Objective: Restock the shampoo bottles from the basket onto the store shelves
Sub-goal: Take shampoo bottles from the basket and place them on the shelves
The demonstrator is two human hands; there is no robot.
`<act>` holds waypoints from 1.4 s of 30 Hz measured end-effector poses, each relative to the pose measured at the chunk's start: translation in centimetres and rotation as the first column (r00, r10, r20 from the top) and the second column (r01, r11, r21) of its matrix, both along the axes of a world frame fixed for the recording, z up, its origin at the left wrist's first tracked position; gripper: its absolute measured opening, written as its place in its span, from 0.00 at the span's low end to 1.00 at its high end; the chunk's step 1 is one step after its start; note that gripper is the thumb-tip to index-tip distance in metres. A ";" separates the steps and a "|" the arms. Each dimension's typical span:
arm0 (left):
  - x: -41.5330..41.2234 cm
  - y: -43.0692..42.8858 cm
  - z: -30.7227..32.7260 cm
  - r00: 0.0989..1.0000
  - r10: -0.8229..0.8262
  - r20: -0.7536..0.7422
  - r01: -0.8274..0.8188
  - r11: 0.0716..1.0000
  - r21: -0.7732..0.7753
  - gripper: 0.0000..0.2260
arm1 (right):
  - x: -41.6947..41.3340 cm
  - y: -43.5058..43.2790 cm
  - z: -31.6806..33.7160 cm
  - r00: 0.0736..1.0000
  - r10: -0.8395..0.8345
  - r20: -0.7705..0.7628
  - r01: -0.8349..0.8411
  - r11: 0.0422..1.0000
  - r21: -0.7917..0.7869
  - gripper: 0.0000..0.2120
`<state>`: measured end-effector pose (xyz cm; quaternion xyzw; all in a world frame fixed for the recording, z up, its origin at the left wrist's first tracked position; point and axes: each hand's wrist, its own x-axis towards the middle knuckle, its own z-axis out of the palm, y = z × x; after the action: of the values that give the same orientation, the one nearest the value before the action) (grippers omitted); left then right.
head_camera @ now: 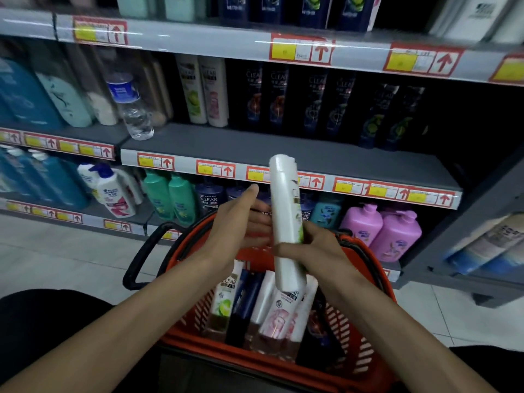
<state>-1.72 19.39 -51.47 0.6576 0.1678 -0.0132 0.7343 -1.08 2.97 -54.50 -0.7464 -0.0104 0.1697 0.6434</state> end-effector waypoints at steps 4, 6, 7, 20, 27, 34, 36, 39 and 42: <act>-0.2 0.5 0.6 0.996 -0.055 0.066 0.055 0.998 0.008 0.18 | 0.2 0.3 0.0 0.976 0.034 -0.217 0.039 0.945 0.323 0.24; -0.2 0.7 0.8 0.993 -0.075 0.095 0.071 0.996 0.051 0.16 | 0.0 0.6 -0.1 0.952 0.073 -0.299 0.071 0.892 0.446 0.21; -0.3 0.9 1.0 0.991 -0.082 0.104 0.075 0.995 0.069 0.15 | -0.1 0.7 -0.1 0.946 0.093 -0.310 0.072 0.874 0.481 0.20; -1.6 6.5 2.4 0.966 -0.153 0.209 0.081 0.945 0.317 0.14 | 0.4 7.1 3.3 0.979 0.038 0.198 -0.058 0.994 0.097 0.27; 1.2 10.7 3.2 0.947 -0.017 0.322 -0.090 0.944 0.317 0.15 | 3.0 13.5 5.0 0.915 -0.012 0.404 0.020 1.000 -0.015 0.30; 6.4 16.8 2.2 0.941 0.042 0.335 -0.132 0.959 0.250 0.13 | 8.5 18.6 3.6 0.881 0.084 0.465 0.035 0.970 -0.242 0.25; 8.0 18.2 1.9 0.941 0.039 0.337 -0.130 0.960 0.250 0.13 | 9.9 20.1 3.4 0.870 0.088 0.485 0.058 0.959 -0.278 0.25; 10.3 19.8 2.1 0.928 0.044 0.369 -0.137 0.964 0.229 0.14 | 12.4 22.7 3.4 0.848 0.049 0.528 0.130 0.946 -0.296 0.22; 13.0 21.2 2.0 0.917 0.079 0.392 -0.178 0.958 0.224 0.16 | 15.1 25.3 3.0 0.845 -0.024 0.534 0.176 0.956 -0.236 0.19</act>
<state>11.29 40.64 -49.46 0.7240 0.0663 0.1841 0.6614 14.00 28.27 -51.46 -0.8460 -0.1226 -0.0749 0.5135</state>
